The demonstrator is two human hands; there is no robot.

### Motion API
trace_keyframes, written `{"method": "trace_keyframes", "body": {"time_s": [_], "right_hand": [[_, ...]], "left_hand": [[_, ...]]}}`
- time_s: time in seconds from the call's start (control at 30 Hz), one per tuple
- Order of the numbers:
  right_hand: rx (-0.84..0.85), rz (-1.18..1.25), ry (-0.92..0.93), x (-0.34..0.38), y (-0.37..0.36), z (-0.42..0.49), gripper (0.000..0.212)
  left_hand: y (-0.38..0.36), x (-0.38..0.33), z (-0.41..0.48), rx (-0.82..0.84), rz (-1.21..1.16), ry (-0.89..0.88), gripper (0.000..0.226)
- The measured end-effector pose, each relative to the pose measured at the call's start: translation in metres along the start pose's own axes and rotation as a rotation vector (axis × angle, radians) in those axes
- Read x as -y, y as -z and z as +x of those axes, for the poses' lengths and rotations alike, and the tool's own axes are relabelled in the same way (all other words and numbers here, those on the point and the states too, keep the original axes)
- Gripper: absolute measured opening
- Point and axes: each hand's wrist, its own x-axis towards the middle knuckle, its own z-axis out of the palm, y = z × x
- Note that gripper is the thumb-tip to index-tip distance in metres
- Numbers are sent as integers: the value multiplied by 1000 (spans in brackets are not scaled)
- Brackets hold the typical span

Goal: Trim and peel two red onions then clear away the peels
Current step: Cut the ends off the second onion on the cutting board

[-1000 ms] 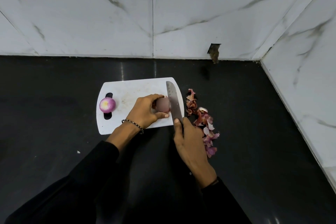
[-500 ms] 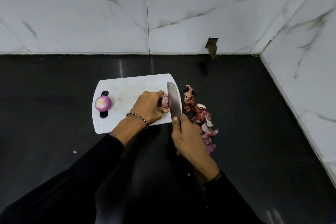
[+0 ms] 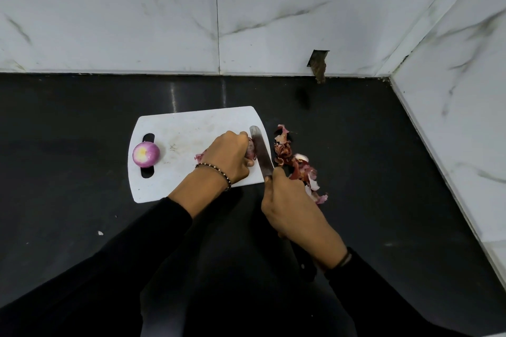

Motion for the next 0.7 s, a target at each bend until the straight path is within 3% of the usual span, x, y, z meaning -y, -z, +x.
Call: {"method": "trace_keyframes", "body": {"time_s": [0.13, 0.3, 0.47, 0.7], "right_hand": [[-12, -76, 35, 3, -2, 4, 25], [22, 28, -36, 1, 2, 4, 15], [11, 28, -42, 5, -5, -2, 19], [-65, 25, -71, 12, -20, 6, 28]], "left_hand": [[1, -6, 1, 6, 53, -35, 25], [2, -3, 3, 10, 46, -38, 27], [-3, 4, 4, -4, 22, -51, 30], [1, 0, 6, -14, -5, -24, 14]]}}
